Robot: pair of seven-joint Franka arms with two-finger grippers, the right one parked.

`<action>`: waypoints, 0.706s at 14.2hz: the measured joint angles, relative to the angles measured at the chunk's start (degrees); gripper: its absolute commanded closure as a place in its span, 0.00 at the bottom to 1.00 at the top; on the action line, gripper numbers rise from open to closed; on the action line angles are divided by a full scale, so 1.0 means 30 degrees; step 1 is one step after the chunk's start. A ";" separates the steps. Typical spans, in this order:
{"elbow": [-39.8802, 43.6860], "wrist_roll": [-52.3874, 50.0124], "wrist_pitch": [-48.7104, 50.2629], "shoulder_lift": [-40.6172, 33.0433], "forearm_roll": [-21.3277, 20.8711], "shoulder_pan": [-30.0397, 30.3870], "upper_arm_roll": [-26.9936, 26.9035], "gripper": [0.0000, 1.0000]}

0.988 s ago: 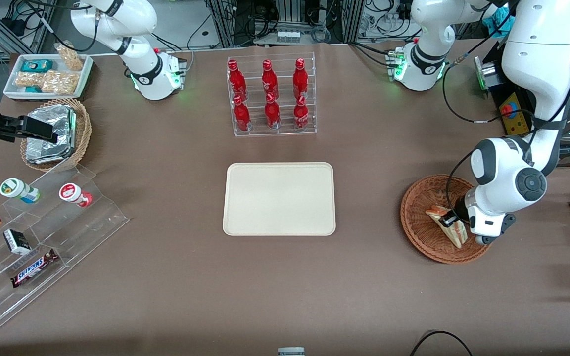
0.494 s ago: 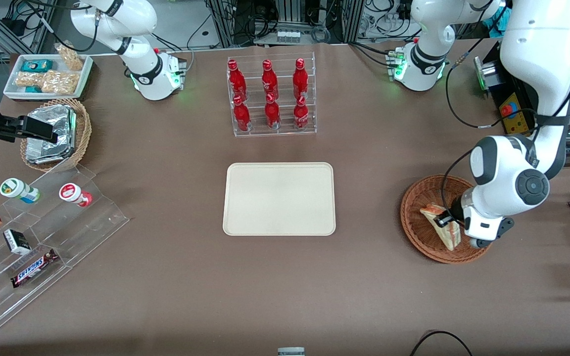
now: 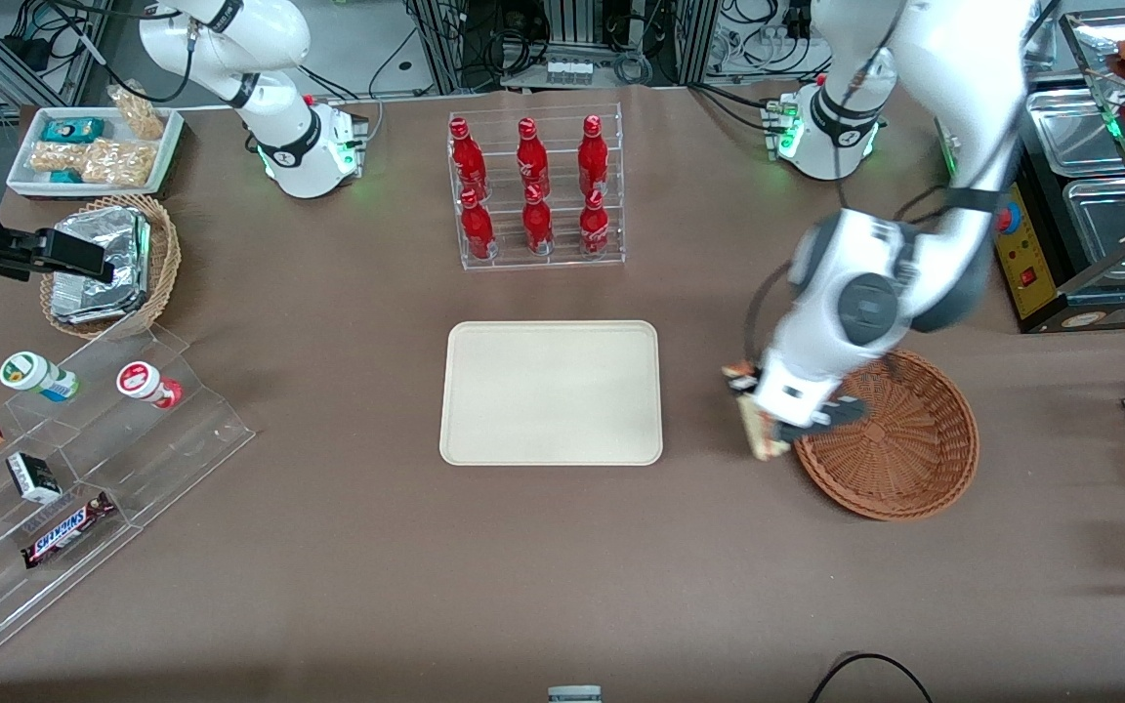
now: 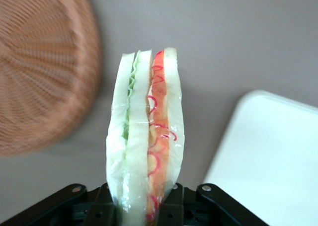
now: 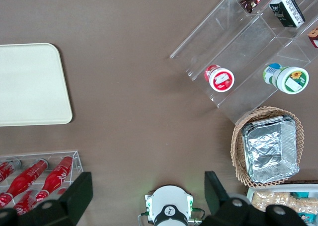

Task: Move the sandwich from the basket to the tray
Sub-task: 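Lift the sandwich and carry it with the left gripper over the tray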

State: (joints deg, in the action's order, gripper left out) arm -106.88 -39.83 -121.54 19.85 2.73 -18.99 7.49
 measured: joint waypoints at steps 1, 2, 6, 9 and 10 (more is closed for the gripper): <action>0.0204 -0.0357 -0.0015 0.0310 0.0001 -0.0968 0.0004 0.86; 0.0564 -0.0569 -0.0034 0.0792 0.0002 -0.1921 0.0002 0.85; 0.3426 -0.2159 -0.0137 0.3788 -0.0006 -0.5124 -0.0037 0.79; 0.5454 -0.3023 -0.0156 0.5485 -0.0007 -0.6402 -0.0058 0.77; 0.5837 -0.3094 -0.0161 0.5818 -0.0007 -0.6584 -0.0067 0.76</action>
State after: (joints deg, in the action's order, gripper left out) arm -89.37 -49.11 -122.02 37.31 2.71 -38.75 7.29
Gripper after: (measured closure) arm 0.780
